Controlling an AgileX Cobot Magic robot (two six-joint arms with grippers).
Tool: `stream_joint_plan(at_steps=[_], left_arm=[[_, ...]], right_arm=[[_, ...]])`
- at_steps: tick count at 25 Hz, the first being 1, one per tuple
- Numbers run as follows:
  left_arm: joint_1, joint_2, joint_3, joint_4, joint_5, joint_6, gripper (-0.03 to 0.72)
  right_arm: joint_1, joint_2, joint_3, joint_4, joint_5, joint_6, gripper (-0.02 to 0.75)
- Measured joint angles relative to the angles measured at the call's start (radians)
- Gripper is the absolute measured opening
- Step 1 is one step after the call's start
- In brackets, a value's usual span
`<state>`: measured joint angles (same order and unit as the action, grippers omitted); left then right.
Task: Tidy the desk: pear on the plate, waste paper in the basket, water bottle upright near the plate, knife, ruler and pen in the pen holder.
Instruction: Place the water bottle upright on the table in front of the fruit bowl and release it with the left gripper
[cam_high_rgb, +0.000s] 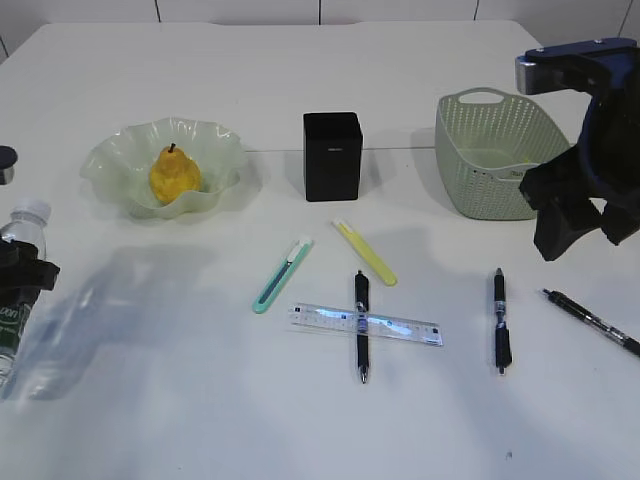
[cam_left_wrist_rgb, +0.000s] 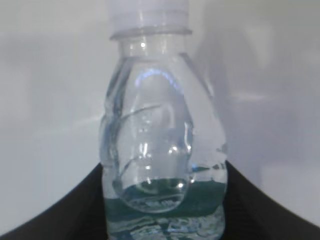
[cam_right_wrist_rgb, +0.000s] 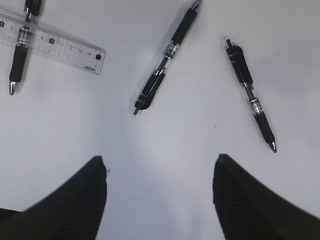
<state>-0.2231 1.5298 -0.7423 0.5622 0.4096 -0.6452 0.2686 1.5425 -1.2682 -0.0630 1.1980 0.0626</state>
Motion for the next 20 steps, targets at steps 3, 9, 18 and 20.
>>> stream_joint_plan(at_steps=[3, 9, 18, 20], left_arm=[[0.0, 0.0, 0.0, 0.043, 0.002, 0.017, 0.402], [0.0, 0.0, 0.0, 0.143, 0.002, 0.079, 0.402], [0.0, 0.0, 0.0, 0.228, 0.003, 0.22, 0.402], [0.0, 0.0, 0.0, 0.234, 0.003, 0.282, 0.402]], right_arm=[[0.0, 0.0, 0.0, 0.0, 0.0, 0.0, 0.494], [0.0, 0.0, 0.0, 0.0, -0.013, 0.0, 0.494], [0.0, 0.0, 0.0, 0.001, -0.02, 0.0, 0.494], [0.0, 0.0, 0.0, 0.002, -0.02, 0.0, 0.494]])
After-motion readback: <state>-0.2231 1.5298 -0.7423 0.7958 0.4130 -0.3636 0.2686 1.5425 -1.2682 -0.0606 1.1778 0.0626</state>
